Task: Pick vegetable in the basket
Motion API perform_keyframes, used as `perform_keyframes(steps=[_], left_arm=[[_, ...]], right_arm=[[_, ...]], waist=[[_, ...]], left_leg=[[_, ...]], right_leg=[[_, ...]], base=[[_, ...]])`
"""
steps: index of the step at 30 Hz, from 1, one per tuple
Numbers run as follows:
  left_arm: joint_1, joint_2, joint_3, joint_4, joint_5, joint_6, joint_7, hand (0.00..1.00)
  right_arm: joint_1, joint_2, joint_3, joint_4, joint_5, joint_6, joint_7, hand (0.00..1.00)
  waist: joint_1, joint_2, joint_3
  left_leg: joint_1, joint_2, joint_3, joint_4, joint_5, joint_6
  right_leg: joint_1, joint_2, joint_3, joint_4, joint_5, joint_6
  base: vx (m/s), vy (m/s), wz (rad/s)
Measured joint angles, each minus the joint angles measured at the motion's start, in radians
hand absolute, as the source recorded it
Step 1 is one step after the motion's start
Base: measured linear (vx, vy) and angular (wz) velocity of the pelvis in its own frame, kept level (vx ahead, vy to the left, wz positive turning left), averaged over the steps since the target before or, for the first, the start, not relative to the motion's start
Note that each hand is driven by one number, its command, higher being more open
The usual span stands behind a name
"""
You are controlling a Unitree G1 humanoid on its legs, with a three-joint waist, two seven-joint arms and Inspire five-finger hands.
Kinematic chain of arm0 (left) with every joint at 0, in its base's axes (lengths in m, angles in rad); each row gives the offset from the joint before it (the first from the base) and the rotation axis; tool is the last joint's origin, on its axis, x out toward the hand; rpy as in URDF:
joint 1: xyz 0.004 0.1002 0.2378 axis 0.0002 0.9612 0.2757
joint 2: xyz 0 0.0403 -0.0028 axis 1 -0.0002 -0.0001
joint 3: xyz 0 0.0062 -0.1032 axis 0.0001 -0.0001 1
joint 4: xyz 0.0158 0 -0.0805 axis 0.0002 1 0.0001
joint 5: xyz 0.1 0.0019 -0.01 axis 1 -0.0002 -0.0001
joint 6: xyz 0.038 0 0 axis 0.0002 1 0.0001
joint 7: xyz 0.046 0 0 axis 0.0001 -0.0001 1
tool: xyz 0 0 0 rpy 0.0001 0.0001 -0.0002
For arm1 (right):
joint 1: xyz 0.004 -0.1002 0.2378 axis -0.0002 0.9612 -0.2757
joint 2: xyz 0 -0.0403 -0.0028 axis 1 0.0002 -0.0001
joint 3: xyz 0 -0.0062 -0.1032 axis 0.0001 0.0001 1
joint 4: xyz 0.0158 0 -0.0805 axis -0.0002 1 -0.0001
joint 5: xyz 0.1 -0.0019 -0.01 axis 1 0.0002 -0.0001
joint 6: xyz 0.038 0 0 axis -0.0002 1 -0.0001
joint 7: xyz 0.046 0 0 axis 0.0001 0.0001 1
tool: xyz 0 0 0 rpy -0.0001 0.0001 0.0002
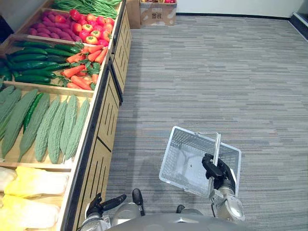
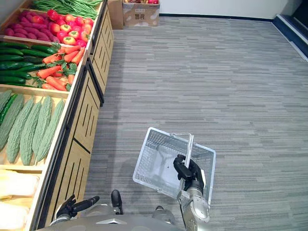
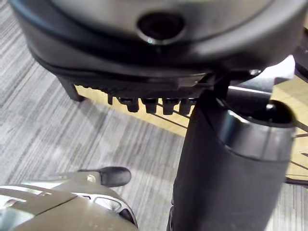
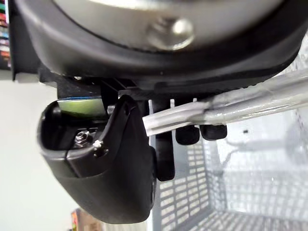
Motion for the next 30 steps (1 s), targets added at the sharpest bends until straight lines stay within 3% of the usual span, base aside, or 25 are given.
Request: perform_keyframes(steps=[3,5,6,7,10,11,13,15,17,19,21,23,25,26,27,29,30], left_arm=[[0.002,0.000,0.012,0.001,-0.001,0.000,-0.001,1.00],[0.003,0.006,0.026,0.001,-0.001,-0.001,-0.002,1.00],[0.003,0.004,0.040,0.001,-0.003,-0.002,-0.002,1.00],[0.003,0.001,0.049,-0.002,-0.016,-0.006,-0.001,1.00],[0.002,-0.015,0.050,-0.021,-0.042,-0.007,-0.015,1.00],[0.001,-0.017,0.059,-0.020,-0.046,-0.001,-0.028,1.00],[0.001,-0.013,0.078,-0.018,-0.050,0.014,-0.055,1.00],[-0.004,-0.003,0.075,-0.021,-0.055,0.024,-0.067,1.00],[-0.003,0.008,0.076,-0.003,-0.071,0.032,-0.065,1.00],[-0.003,0.007,0.076,0.011,-0.070,0.040,-0.048,1.00],[-0.001,0.005,0.074,0.023,-0.066,0.041,-0.026,1.00],[-0.001,-0.005,0.058,0.028,-0.059,0.036,-0.010,1.00],[0.000,-0.004,0.041,0.031,-0.030,0.026,0.001,1.00],[0.000,-0.002,0.039,0.031,-0.030,0.024,0.005,1.00],[-0.003,0.009,0.039,0.031,-0.030,0.019,0.011,1.00],[-0.006,0.016,0.041,0.031,-0.030,0.012,0.012,1.00],[-0.007,0.020,0.046,0.030,-0.030,0.004,0.012,1.00]], right_arm=[[-0.002,-0.001,0.003,0.000,-0.001,0.000,-0.002,0.00],[-0.018,-0.001,0.013,0.000,-0.002,0.000,-0.002,0.00],[-0.026,-0.003,0.018,0.000,-0.002,0.000,-0.002,0.00],[-0.033,-0.014,0.028,-0.001,-0.007,0.000,-0.002,0.00],[-0.046,-0.055,0.068,-0.001,-0.040,0.001,-0.001,0.00],[-0.053,-0.063,0.080,-0.001,-0.040,0.003,0.000,0.00],[-0.064,-0.062,0.133,-0.003,-0.040,0.003,0.007,0.00],[-0.071,-0.058,0.164,-0.005,-0.039,0.003,0.018,0.00],[-0.069,-0.059,0.190,-0.021,-0.039,0.003,0.044,0.00],[-0.069,-0.059,0.202,-0.049,-0.039,0.003,0.058,0.00],[-0.078,-0.061,0.207,-0.065,-0.039,0.002,0.071,0.00],[-0.086,-0.069,0.202,-0.083,-0.038,0.002,0.071,0.00],[-0.087,-0.072,0.186,-0.084,-0.038,0.003,0.071,0.00],[-0.083,-0.074,0.184,-0.084,-0.038,0.003,0.070,0.00],[-0.068,-0.074,0.176,-0.084,-0.038,0.003,0.069,0.00],[-0.048,-0.074,0.164,-0.084,-0.038,0.005,0.069,0.00],[-0.027,-0.074,0.154,-0.086,-0.038,0.005,0.066,0.00]], waist=[[0.020,-0.014,0.001],[0.024,-0.028,0.008],[0.024,-0.035,0.012],[0.031,-0.037,0.014],[0.045,-0.019,0.008],[0.046,-0.016,0.010],[0.042,-0.022,0.017],[0.041,-0.027,0.031],[0.040,-0.041,0.039],[0.039,-0.037,0.042],[0.039,-0.024,0.051],[0.032,0.012,0.073],[0.024,0.034,0.084],[0.019,0.035,0.085],[0.013,0.040,0.088],[0.001,0.025,0.081],[-0.018,0.007,0.073]], left_leg=[[-0.025,-0.012,-0.023,0.025,-0.010,0.010],[-0.065,-0.018,-0.037,0.094,-0.050,0.026],[-0.090,-0.019,-0.042,0.149,-0.079,0.030],[-0.144,-0.016,-0.055,0.269,-0.150,0.039],[-0.229,0.002,-0.084,0.492,-0.292,0.060],[-0.232,0.007,-0.089,0.515,-0.308,0.064],[-0.224,0.010,-0.134,0.554,-0.343,0.070],[-0.199,0.001,-0.191,0.571,-0.365,0.090],[-0.159,-0.017,-0.249,0.579,-0.388,0.097],[-0.133,-0.024,-0.288,0.591,-0.406,0.097],[-0.108,-0.029,-0.322,0.596,-0.423,0.093],[-0.079,-0.019,-0.373,0.605,-0.447,0.083],[-0.066,-0.007,-0.425,0.617,-0.473,0.066],[-0.064,-0.006,-0.442,0.621,-0.481,0.060],[-0.053,-0.007,-0.487,0.622,-0.497,0.043],[-0.042,-0.014,-0.548,0.622,-0.516,0.016],[-0.043,-0.027,-0.614,0.628,-0.536,-0.010]], right_leg=[[-0.004,-0.014,-0.021,0.002,-0.013,0.019],[-0.007,-0.028,-0.039,0.011,-0.019,0.028],[-0.009,-0.039,-0.048,0.021,-0.026,0.038],[-0.008,-0.052,-0.063,0.042,-0.039,0.051],[0.014,-0.053,-0.096,0.100,-0.058,0.062],[0.010,-0.053,-0.104,0.128,-0.057,0.062],[-0.031,-0.061,-0.128,0.300,-0.046,0.046],[-0.095,-0.077,-0.112,0.519,0.000,-0.020],[-0.150,-0.070,-0.036,0.696,-0.043,-0.041],[-0.194,-0.054,-0.016,0.739,-0.091,-0.041],[-0.237,-0.043,-0.001,0.706,-0.114,-0.044],[-0.270,-0.010,0.042,0.572,-0.113,-0.043],[-0.310,0.020,0.127,0.414,-0.094,-0.014],[-0.321,0.025,0.154,0.377,-0.086,-0.003],[-0.344,0.036,0.241,0.290,-0.061,0.032],[-0.341,0.047,0.339,0.218,-0.039,0.068],[-0.333,0.041,0.399,0.205,-0.033,0.068]], base=[[-0.02,0.051,0.23],[0.03,0.065,0.30],[0.06,0.117,0.29],[0.07,0.121,0.32],[0.13,0.145,0.25],[0.20,0.186,0.34],[0.14,0.157,0.57],[0.20,0.120,0.80],[0.22,0.038,0.82],[0.21,-0.009,0.72],[0.23,-0.066,0.63],[0.23,-0.135,0.69],[0.20,-0.212,0.64],[0.29,-0.384,0.83],[0.18,-0.257,0.78],[0.23,-0.385,1.13],[0.26,-0.486,1.55]])
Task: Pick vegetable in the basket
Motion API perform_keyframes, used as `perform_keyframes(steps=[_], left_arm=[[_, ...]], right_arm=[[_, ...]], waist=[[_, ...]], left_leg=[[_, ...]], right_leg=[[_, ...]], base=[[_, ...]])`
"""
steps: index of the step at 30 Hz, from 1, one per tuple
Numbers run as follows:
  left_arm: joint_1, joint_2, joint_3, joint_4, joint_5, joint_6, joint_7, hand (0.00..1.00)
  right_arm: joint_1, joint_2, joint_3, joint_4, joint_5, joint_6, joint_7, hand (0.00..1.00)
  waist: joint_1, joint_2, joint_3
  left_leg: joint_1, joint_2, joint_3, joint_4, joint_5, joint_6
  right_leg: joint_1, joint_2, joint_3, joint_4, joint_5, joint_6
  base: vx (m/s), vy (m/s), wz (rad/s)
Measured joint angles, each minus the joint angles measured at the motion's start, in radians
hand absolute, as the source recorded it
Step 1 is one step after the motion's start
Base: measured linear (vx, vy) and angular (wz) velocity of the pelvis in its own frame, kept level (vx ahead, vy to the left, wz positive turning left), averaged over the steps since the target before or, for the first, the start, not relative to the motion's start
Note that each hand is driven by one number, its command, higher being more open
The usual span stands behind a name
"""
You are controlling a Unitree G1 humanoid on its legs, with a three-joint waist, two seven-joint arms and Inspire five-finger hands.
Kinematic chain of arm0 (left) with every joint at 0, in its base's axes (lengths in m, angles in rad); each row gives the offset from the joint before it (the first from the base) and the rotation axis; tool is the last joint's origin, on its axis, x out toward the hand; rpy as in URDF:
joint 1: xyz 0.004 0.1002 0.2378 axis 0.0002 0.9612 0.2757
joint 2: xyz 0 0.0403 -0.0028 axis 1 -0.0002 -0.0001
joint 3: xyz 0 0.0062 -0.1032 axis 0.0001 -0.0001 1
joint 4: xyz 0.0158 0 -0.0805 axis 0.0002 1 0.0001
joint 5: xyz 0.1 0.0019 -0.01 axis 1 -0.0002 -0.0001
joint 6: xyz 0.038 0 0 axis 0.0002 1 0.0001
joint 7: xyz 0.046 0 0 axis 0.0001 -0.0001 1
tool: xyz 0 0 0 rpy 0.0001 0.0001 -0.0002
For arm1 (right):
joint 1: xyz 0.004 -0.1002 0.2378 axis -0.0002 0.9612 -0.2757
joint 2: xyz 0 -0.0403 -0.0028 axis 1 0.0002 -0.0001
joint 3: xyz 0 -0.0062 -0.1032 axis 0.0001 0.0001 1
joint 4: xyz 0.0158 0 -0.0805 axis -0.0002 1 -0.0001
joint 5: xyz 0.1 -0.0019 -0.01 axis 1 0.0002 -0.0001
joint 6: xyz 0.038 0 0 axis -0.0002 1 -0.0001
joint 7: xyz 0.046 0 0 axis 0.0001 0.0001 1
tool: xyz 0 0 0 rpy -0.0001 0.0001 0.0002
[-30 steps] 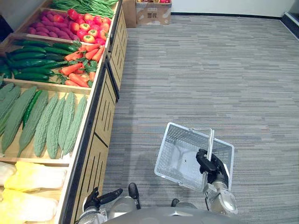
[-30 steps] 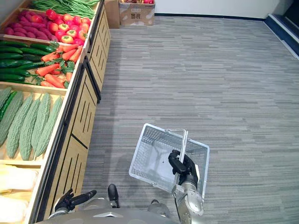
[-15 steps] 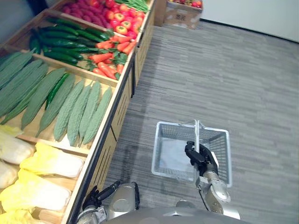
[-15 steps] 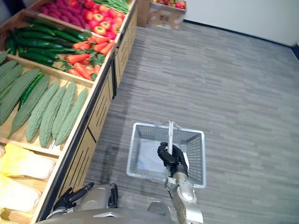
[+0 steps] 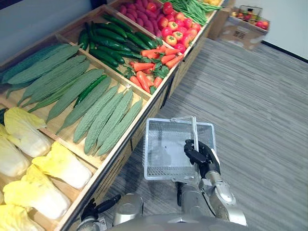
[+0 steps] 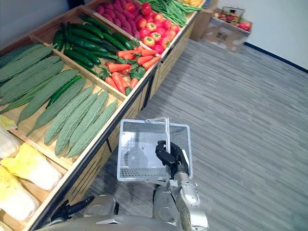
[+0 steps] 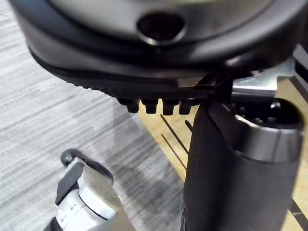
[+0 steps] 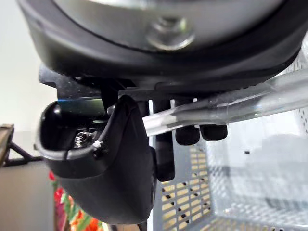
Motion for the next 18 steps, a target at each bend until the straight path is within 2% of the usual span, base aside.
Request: perform_keyframes(steps=[1,2,3,4,5,6,8,11,14,16,18], left_arm=[[-0.003,0.005,0.001,-0.001,0.000,-0.008,0.001,1.00],[-0.015,-0.022,-0.001,0.003,0.000,-0.007,0.001,1.00],[-0.014,-0.038,0.000,0.003,0.000,-0.009,-0.003,1.00],[-0.012,-0.063,0.002,0.006,0.000,-0.008,-0.001,1.00],[-0.009,-0.064,0.007,0.006,0.000,-0.006,-0.005,1.00],[-0.009,-0.063,0.010,0.005,0.002,-0.007,-0.003,1.00],[-0.003,-0.060,0.035,-0.001,0.003,-0.008,0.001,1.00],[0.008,-0.052,0.039,-0.001,0.003,-0.008,0.004,1.00],[0.011,-0.046,0.039,-0.001,0.003,-0.008,0.006,1.00],[0.015,-0.039,0.045,-0.001,-0.003,-0.009,0.018,1.00],[0.022,-0.045,0.060,-0.002,-0.011,-0.010,0.026,1.00]], right_arm=[[0.016,-0.003,-0.013,-0.001,0.000,0.000,-0.002,0.00],[0.029,-0.023,-0.041,-0.002,0.000,0.002,-0.013,0.00],[0.031,-0.034,-0.052,-0.003,0.001,0.002,-0.018,0.00],[0.030,-0.044,-0.070,-0.005,0.001,0.002,-0.024,0.00],[0.032,-0.043,-0.089,-0.013,0.001,0.002,-0.025,0.00],[0.036,-0.043,-0.097,-0.021,0.001,0.002,-0.025,0.00],[0.034,-0.037,-0.130,-0.039,0.001,0.001,-0.025,0.00],[0.029,-0.033,-0.167,-0.043,0.001,0.001,-0.025,0.00],[0.030,-0.033,-0.188,-0.043,0.001,0.001,-0.025,0.00],[0.032,-0.031,-0.189,-0.039,0.000,0.001,-0.025,0.00],[0.040,-0.029,-0.191,-0.029,0.001,0.001,-0.024,0.00]], waist=[[-0.010,-0.004,-0.004],[-0.014,0.036,-0.008],[-0.009,0.043,-0.010],[0.002,0.062,-0.020],[0.002,0.058,-0.021],[0.000,0.056,-0.023],[-0.005,0.036,-0.035],[-0.007,0.015,-0.048],[-0.014,0.005,-0.055],[-0.019,-0.009,-0.064],[-0.021,-0.012,-0.071]], left_leg=[[0.001,-0.004,-0.049,0.011,-0.019,-0.022],[0.007,0.022,-0.110,0.004,-0.030,-0.046],[0.009,0.043,-0.124,-0.012,-0.026,-0.054],[0.024,0.073,-0.140,-0.055,-0.003,-0.078],[0.035,0.095,-0.160,-0.097,0.027,-0.096],[0.035,0.105,-0.169,-0.115,0.044,-0.101],[0.029,0.140,-0.188,-0.189,0.118,-0.120],[0.027,0.165,-0.194,-0.262,0.191,-0.141],[0.015,0.174,-0.188,-0.290,0.235,-0.153],[-0.003,0.175,-0.116,-0.310,0.290,-0.159],[-0.004,0.191,-0.004,-0.348,0.342,-0.161]], right_leg=[[0.000,-0.001,-0.006,0.036,0.067,0.034],[-0.005,0.022,-0.068,0.103,0.049,0.010],[-0.008,0.032,-0.091,0.121,0.034,0.005],[-0.014,0.042,-0.126,0.166,0.003,-0.019],[-0.014,0.043,-0.164,0.200,-0.029,-0.039],[-0.014,0.043,-0.185,0.213,-0.040,-0.049],[-0.014,0.041,-0.250,0.219,-0.063,-0.080],[-0.010,0.029,-0.311,0.235,-0.089,-0.102],[0.003,0.013,-0.359,0.244,-0.100,-0.112],[0.014,-0.010,-0.400,0.234,-0.102,-0.116],[0.045,-0.025,-0.449,0.211,-0.101,-0.117]], base=[[0.26,-0.506,1.79],[0.25,-0.475,1.28],[0.27,-0.526,1.05],[0.23,-0.476,0.78],[0.17,-0.379,0.81],[0.14,-0.359,0.90],[0.10,-0.319,0.79],[0.08,-0.250,0.63],[0.05,-0.126,0.62],[0.02,-0.095,0.67],[-0.01,-0.043,0.68]])
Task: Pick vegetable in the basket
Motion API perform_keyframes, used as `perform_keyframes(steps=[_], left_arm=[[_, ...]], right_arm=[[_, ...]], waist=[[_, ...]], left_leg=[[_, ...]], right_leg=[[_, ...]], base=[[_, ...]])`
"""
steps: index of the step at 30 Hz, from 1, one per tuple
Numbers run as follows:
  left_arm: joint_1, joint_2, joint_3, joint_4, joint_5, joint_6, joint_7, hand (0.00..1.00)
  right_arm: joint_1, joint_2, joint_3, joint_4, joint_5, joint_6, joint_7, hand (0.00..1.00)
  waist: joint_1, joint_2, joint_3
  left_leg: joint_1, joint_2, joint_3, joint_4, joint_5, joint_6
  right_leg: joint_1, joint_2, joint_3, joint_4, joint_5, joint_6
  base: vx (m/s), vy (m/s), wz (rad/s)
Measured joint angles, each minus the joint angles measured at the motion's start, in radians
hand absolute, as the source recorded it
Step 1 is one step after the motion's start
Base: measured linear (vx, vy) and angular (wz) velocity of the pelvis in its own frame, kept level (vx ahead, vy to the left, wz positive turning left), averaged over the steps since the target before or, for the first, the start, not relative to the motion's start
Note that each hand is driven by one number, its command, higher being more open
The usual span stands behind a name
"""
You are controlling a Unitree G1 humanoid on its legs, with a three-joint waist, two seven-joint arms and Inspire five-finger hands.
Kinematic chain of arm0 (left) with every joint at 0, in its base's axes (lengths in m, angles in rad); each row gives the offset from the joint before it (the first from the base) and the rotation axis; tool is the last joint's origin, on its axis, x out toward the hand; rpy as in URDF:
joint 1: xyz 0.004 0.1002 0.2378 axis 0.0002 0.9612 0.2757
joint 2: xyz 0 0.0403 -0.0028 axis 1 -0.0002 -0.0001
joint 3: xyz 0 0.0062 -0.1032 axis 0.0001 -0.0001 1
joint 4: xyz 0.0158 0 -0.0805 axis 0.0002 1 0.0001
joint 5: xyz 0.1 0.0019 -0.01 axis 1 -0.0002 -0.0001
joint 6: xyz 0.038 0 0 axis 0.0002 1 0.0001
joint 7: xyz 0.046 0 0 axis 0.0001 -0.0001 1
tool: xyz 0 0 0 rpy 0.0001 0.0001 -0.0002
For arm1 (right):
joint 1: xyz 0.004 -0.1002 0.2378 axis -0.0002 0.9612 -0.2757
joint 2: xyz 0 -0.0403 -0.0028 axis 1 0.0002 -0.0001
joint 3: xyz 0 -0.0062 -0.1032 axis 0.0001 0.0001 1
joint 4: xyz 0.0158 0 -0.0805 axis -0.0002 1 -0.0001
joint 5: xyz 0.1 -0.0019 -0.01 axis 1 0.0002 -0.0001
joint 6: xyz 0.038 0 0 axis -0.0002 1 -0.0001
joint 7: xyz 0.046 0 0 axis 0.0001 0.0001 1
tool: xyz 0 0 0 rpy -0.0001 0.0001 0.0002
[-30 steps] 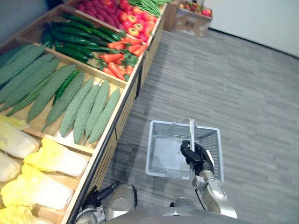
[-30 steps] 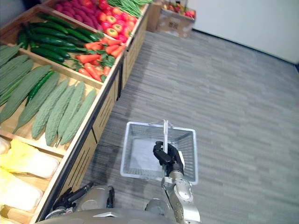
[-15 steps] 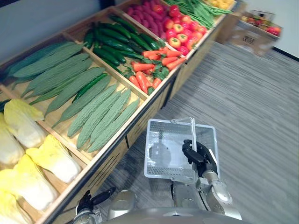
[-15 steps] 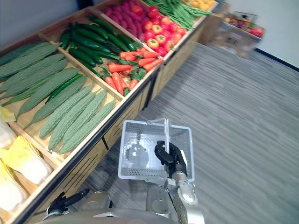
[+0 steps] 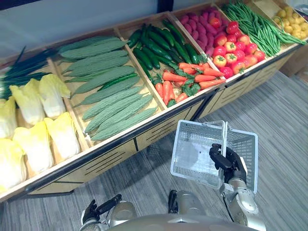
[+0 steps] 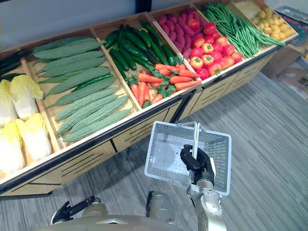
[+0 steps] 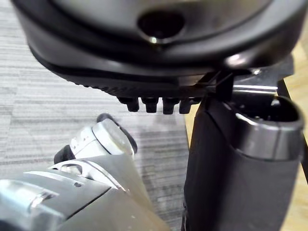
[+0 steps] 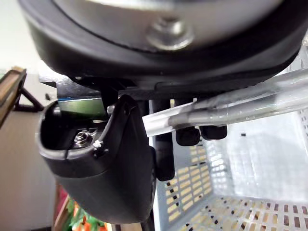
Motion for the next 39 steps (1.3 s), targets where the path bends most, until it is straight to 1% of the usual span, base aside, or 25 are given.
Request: perform_keyframes(steps=[1,2,3,4,5,6,7,8,10,11,13,15,16,17,19,23,27,31,32,34,37,38,39], left_arm=[[0.001,0.001,0.000,0.000,-0.001,0.000,0.000,1.00],[0.009,0.006,0.003,-0.001,-0.003,-0.001,0.001,1.00],[0.011,0.007,0.007,-0.001,-0.003,-0.001,0.001,1.00],[0.017,0.011,0.010,0.000,-0.003,-0.001,0.004,1.00],[0.015,0.011,0.009,0.000,-0.003,0.000,0.007,1.00],[0.012,0.013,0.008,0.000,-0.003,0.001,0.009,1.00],[0.015,0.013,0.007,0.001,-0.003,0.003,0.014,1.00],[0.017,0.011,0.007,0.001,-0.005,0.006,0.015,1.00],[0.018,0.012,0.003,0.000,-0.002,0.006,0.012,1.00],[0.017,0.014,-0.001,0.000,-0.001,0.006,0.012,1.00],[0.017,0.013,-0.003,0.000,0.000,0.006,0.011,1.00],[0.002,0.012,-0.025,0.000,0.006,0.006,0.010,1.00],[-0.001,0.012,-0.030,0.000,0.009,0.007,0.009,1.00],[-0.005,0.011,-0.031,0.000,0.010,0.009,0.009,1.00],[-0.007,0.012,-0.037,0.000,0.010,0.010,0.008,1.00],[-0.011,0.023,-0.070,0.000,0.011,0.009,-0.001,1.00],[-0.013,0.022,-0.070,0.000,0.011,0.008,-0.003,1.00],[-0.006,0.023,-0.061,0.002,0.009,0.008,-0.001,1.00],[-0.006,0.022,-0.061,0.002,0.009,0.008,-0.001,1.00],[-0.007,0.022,-0.060,0.002,0.009,0.007,0.000,1.00],[0.004,0.021,-0.060,0.002,0.009,0.008,0.000,1.00],[0.011,0.021,-0.057,0.005,0.009,0.008,-0.001,1.00],[0.013,0.024,-0.057,0.009,0.009,0.008,-0.001,1.00]], right_arm=[[0.000,0.002,0.000,0.004,0.000,0.000,0.000,0.00],[0.003,0.014,-0.003,0.022,0.000,0.000,0.000,0.00],[0.005,0.022,-0.009,0.032,0.000,0.000,0.000,0.00],[0.018,0.042,-0.020,0.052,0.000,0.000,-0.003,0.00],[0.031,0.047,-0.022,0.056,0.000,0.000,-0.003,0.00],[0.039,0.050,-0.022,0.062,0.000,0.000,-0.003,0.00],[0.038,0.055,-0.022,0.082,-0.001,0.000,-0.001,0.00],[0.038,0.061,-0.022,0.091,-0.001,0.000,0.001,0.00],[0.037,0.072,-0.020,0.091,-0.001,0.000,0.004,0.00],[0.040,0.076,-0.021,0.091,-0.001,0.000,0.004,0.00],[0.048,0.076,-0.022,0.100,-0.001,0.000,0.003,0.00],[0.062,0.076,-0.032,0.111,-0.001,0.000,0.001,0.00],[0.062,0.077,-0.031,0.115,-0.001,0.000,0.001,0.00],[0.067,0.085,-0.030,0.123,-0.001,0.000,0.002,0.00],[0.068,0.103,-0.030,0.136,-0.001,0.000,0.003,0.00],[0.040,0.116,-0.014,0.182,-0.002,0.000,0.001,0.00],[-0.010,0.110,0.010,0.252,-0.005,0.000,0.001,0.00],[-0.067,0.107,-0.010,0.362,-0.009,0.000,-0.004,0.00],[-0.080,0.105,-0.026,0.385,-0.009,-0.001,-0.008,0.00],[-0.085,0.104,-0.052,0.402,-0.002,0.000,-0.023,0.00],[-0.082,0.104,-0.092,0.405,-0.001,0.000,-0.039,0.00],[-0.083,0.104,-0.114,0.412,0.000,0.000,-0.042,0.00],[-0.083,0.105,-0.127,0.416,0.001,0.000,-0.042,0.00]], waist=[[-0.001,-0.002,-0.002],[-0.006,-0.012,-0.012],[-0.010,-0.016,-0.015],[-0.024,-0.026,-0.024],[-0.028,-0.024,-0.029],[-0.029,-0.026,-0.031],[-0.019,-0.033,-0.030],[-0.018,-0.034,-0.031],[-0.017,-0.031,-0.032],[-0.021,-0.028,-0.033],[-0.026,-0.018,-0.039],[-0.028,-0.001,-0.048],[-0.028,0.003,-0.046],[-0.028,0.008,-0.045],[-0.028,0.008,-0.044],[-0.026,0.007,-0.042],[-0.023,0.004,-0.039],[-0.005,-0.003,-0.032],[0.000,-0.004,-0.028],[0.001,-0.005,-0.017],[0.001,-0.007,-0.010],[0.003,-0.016,-0.004],[0.004,-0.025,-0.002]], left_leg=[[0.000,0.001,0.016,-0.006,0.008,0.002],[0.000,0.013,0.113,-0.036,0.049,0.012],[0.000,0.016,0.171,-0.050,0.068,0.019],[0.002,0.023,0.340,-0.080,0.100,0.043],[0.002,0.033,0.471,-0.085,0.104,0.051],[0.006,0.039,0.536,-0.091,0.107,0.061],[0.021,0.046,0.610,-0.100,0.148,0.039],[0.022,0.033,0.637,-0.106,0.160,0.039],[0.025,0.012,0.637,-0.128,0.167,0.044],[0.031,-0.004,0.637,-0.150,0.174,0.045],[0.040,-0.018,0.637,-0.186,0.186,0.053],[0.044,-0.036,0.637,-0.236,0.205,0.057],[0.053,-0.039,0.637,-0.251,0.211,0.057],[0.069,-0.045,0.643,-0.285,0.221,0.057],[0.079,-0.051,0.655,-0.285,0.220,0.056],[0.103,-0.053,0.688,-0.285,0.216,0.053],[0.112,-0.049,0.702,-0.286,0.208,0.053],[0.121,-0.053,0.704,-0.286,0.202,0.057],[0.121,-0.058,0.698,-0.286,0.199,0.061],[0.117,-0.072,0.673,-0.286,0.194,0.071],[0.103,-0.106,0.637,-0.285,0.183,0.087],[0.104,-0.131,0.628,-0.285,0.173,0.097],[0.106,-0.144,0.621,-0.283,0.166,0.103]], right_leg=[[0.003,-0.003,-0.007,-0.003,0.000,0.000],[0.024,-0.018,-0.043,-0.021,0.000,0.000],[0.040,-0.027,-0.068,-0.036,0.002,-0.001],[0.078,-0.043,-0.133,-0.067,0.007,0.003],[0.099,-0.052,-0.173,-0.081,0.004,0.001],[0.110,-0.059,-0.190,-0.086,0.004,0.002],[0.122,-0.071,-0.202,-0.087,0.007,0.008],[0.128,-0.079,-0.203,-0.095,0.014,0.019],[0.129,-0.090,-0.196,-0.106,0.023,0.033],[0.133,-0.095,-0.198,-0.111,0.028,0.042],[0.145,-0.097,-0.200,-0.134,0.037,0.055],[0.155,-0.095,-0.207,-0.182,0.068,0.063],[0.162,-0.094,-0.208,-0.194,0.077,0.063],[0.176,-0.090,-0.206,-0.222,0.099,0.067],[0.198,-0.086,-0.204,-0.254,0.123,0.067],[0.233,-0.072,-0.181,-0.308,0.153,0.063],[0.232,-0.065,-0.159,-0.315,0.159,0.064],[0.238,-0.065,-0.144,-0.329,0.170,0.067],[0.243,-0.070,-0.150,-0.335,0.171,0.069],[0.259,-0.083,-0.173,-0.344,0.166,0.067],[0.268,-0.117,-0.200,-0.338,0.151,0.089],[0.274,-0.147,-0.213,-0.321,0.140,0.108],[0.280,-0.168,-0.224,-0.309,0.133,0.121]], base=[[-0.01,-0.016,0.70],[-0.01,-0.014,0.68],[-0.02,-0.017,1.28],[-0.03,0.005,1.28],[-0.03,0.020,1.28],[-0.01,0.035,0.81],[-0.02,0.057,0.55],[-0.03,0.067,0.37],[-0.04,0.085,0.17],[-0.03,0.086,0.14],[-0.01,0.100,0.18],[0.04,0.111,0.17],[0.06,0.093,0.05],[0.06,0.066,0.00],[0.09,0.070,-0.03],[0.06,0.033,-0.10],[-0.01,0.009,-0.14],[-0.04,0.029,-0.09],[-0.03,0.033,0.13],[-0.02,0.060,0.36],[0.03,0.084,0.43],[0.08,0.125,0.43],[0.12,0.165,0.44]])
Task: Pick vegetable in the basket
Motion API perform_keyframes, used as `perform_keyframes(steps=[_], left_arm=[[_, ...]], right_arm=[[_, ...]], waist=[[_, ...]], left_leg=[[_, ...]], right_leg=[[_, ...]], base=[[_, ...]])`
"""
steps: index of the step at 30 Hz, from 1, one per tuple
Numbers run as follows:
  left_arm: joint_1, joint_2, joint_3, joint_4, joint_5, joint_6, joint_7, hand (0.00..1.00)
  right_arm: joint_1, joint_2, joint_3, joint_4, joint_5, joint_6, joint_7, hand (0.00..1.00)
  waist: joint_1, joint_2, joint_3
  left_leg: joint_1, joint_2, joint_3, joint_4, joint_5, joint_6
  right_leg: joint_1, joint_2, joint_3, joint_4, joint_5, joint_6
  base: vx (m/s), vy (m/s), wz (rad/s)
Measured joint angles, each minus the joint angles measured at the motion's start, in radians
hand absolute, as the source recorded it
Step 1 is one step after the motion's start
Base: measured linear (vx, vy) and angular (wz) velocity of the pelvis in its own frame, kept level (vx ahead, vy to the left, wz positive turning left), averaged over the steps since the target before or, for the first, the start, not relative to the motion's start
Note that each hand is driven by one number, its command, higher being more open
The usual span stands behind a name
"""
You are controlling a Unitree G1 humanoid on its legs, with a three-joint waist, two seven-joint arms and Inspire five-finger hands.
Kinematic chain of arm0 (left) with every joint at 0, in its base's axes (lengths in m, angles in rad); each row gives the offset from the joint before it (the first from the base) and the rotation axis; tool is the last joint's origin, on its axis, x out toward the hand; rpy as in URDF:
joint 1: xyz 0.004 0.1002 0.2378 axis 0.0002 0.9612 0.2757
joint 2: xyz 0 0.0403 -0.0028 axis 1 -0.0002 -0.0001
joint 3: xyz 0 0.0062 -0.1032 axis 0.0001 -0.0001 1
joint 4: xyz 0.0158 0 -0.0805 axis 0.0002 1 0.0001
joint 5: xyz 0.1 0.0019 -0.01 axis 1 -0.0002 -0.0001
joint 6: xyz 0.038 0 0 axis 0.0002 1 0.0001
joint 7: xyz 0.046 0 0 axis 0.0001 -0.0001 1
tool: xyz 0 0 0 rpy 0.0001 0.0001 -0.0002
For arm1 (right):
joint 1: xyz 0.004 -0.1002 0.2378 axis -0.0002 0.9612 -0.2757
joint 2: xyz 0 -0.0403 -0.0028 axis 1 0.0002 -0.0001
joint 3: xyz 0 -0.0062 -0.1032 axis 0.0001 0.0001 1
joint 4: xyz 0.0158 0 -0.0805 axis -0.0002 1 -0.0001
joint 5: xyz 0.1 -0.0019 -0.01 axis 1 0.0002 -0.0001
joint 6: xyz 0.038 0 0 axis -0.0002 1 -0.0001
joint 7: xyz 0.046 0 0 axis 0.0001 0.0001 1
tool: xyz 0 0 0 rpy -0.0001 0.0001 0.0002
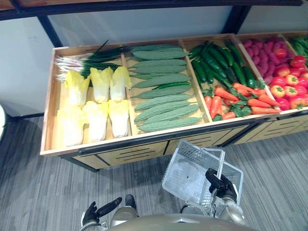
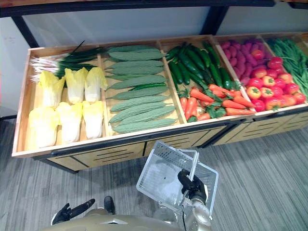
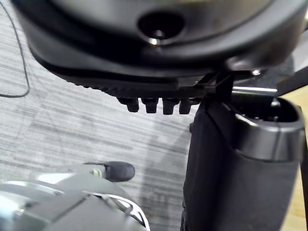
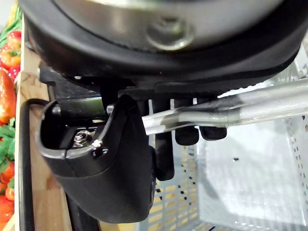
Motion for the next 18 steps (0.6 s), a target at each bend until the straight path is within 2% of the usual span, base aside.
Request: perform_keyframes(steps=[1,2,3,4,5,6,7,9,10,12,13,14,15,17,18], left_arm=[[0.002,0.004,0.000,0.010,0.000,0.000,0.000,1.00],[-0.001,0.004,0.000,0.022,0.001,0.000,0.002,1.00],[0.001,0.005,-0.002,0.032,0.001,0.001,0.007,1.00],[0.002,0.005,-0.003,0.029,0.001,0.000,0.009,1.00],[0.001,0.007,-0.003,0.026,0.001,0.000,0.010,1.00],[-0.004,0.014,-0.003,0.023,0.001,0.000,0.011,1.00],[-0.007,0.029,-0.002,0.022,0.001,0.000,0.011,1.00],[-0.015,0.057,-0.001,0.023,0.001,0.000,0.011,1.00],[-0.029,0.058,0.006,0.023,0.002,0.000,0.011,1.00],[-0.036,0.049,0.030,0.014,0.002,-0.002,0.009,1.00],[-0.034,0.047,0.044,0.010,0.002,-0.006,0.010,1.00],[-0.034,0.047,0.068,0.007,0.001,-0.007,0.012,1.00],[-0.034,0.041,0.074,0.007,0.001,-0.007,0.012,1.00],[-0.035,0.013,0.076,-0.006,-0.003,-0.008,0.010,1.00],[-0.038,0.006,0.076,-0.008,-0.003,-0.008,0.010,1.00]], right_arm=[[0.002,0.003,-0.024,0.005,0.000,0.000,-0.001,0.00],[-0.003,0.004,-0.052,0.007,0.002,0.000,-0.003,0.00],[-0.010,0.004,-0.075,0.010,0.019,-0.001,-0.014,0.00],[-0.024,-0.002,-0.095,0.013,0.019,-0.001,-0.029,0.00],[-0.029,-0.006,-0.100,0.013,0.020,-0.004,-0.033,0.00],[-0.030,-0.008,-0.100,0.014,0.026,-0.009,-0.036,0.00],[-0.026,-0.008,-0.099,0.022,0.040,-0.010,-0.041,0.00],[-0.005,-0.009,-0.098,0.029,0.041,-0.010,-0.039,0.00],[0.018,-0.008,-0.099,0.041,0.041,-0.009,-0.040,0.00],[0.042,-0.004,-0.098,0.049,0.046,-0.007,-0.039,0.00],[0.055,0.009,-0.098,0.049,0.051,-0.007,-0.040,0.00],[0.067,0.018,-0.096,0.055,0.058,-0.006,-0.039,0.00],[0.065,0.016,-0.096,0.061,0.059,-0.006,-0.040,0.00],[0.042,0.009,-0.121,0.063,0.091,-0.005,-0.045,0.00],[0.043,0.009,-0.127,0.063,0.098,-0.005,-0.048,0.00]], waist=[[-0.003,-0.011,0.003],[-0.004,0.001,0.008],[-0.009,0.005,0.013],[-0.009,0.024,0.019],[-0.008,0.038,0.023],[-0.011,0.050,0.032],[-0.025,0.041,0.037],[-0.032,0.026,0.044],[-0.038,0.019,0.046],[-0.043,0.013,0.048],[-0.044,-0.001,0.048],[-0.045,-0.027,0.043],[-0.044,-0.023,0.041],[-0.058,0.024,0.036],[-0.061,0.028,0.039]], left_leg=[[0.008,-0.019,-0.009,0.003,-0.017,0.003],[0.010,-0.026,-0.028,0.021,-0.034,0.010],[0.004,-0.028,-0.054,0.055,-0.061,0.016],[0.001,-0.012,-0.073,0.097,-0.079,0.026],[0.000,-0.001,-0.081,0.117,-0.090,0.040],[-0.005,0.013,-0.094,0.135,-0.109,0.051],[-0.007,0.039,-0.128,0.142,-0.123,0.054],[0.002,0.050,-0.150,0.137,-0.125,0.048],[0.002,0.053,-0.158,0.147,-0.121,0.039],[0.020,0.049,-0.165,0.156,-0.131,0.030],[0.043,0.039,-0.161,0.158,-0.144,0.014],[0.059,0.024,-0.156,0.164,-0.168,-0.005],[0.058,0.034,-0.154,0.176,-0.178,-0.011],[0.035,0.073,-0.152,0.188,-0.192,-0.031],[0.033,0.078,-0.156,0.185,-0.191,-0.033]], right_leg=[[0.007,-0.029,-0.010,0.030,0.002,0.025],[0.001,-0.049,0.005,0.096,0.003,0.027],[-0.038,-0.063,0.061,0.197,0.034,-0.003],[-0.078,-0.046,0.149,0.282,0.085,-0.066],[-0.105,-0.032,0.199,0.322,0.105,-0.084],[-0.121,0.003,0.259,0.330,0.071,-0.078],[-0.128,0.092,0.337,0.281,-0.035,-0.072],[-0.155,0.166,0.381,0.215,-0.055,-0.076],[-0.171,0.196,0.402,0.169,-0.053,-0.077],[-0.170,0.209,0.418,0.104,-0.038,-0.062],[-0.165,0.206,0.421,0.049,0.042,-0.056],[-0.159,0.197,0.435,0.050,0.077,-0.074],[-0.154,0.204,0.438,0.042,0.066,-0.076],[-0.152,0.240,0.424,-0.003,0.071,-0.086],[-0.152,0.245,0.416,-0.010,0.073,-0.090]], base=[[0.13,0.121,0.44],[0.17,0.182,0.57],[0.18,0.166,0.56],[0.14,0.163,0.47],[0.18,0.093,0.31],[0.15,0.018,0.43],[0.17,0.011,0.48],[0.14,-0.048,0.47],[0.19,-0.081,0.43],[0.16,-0.080,0.25],[0.15,-0.139,0.04],[0.15,-0.160,-0.08],[0.15,-0.205,-0.18],[0.09,-0.162,-0.12],[0.08,-0.129,0.11]])
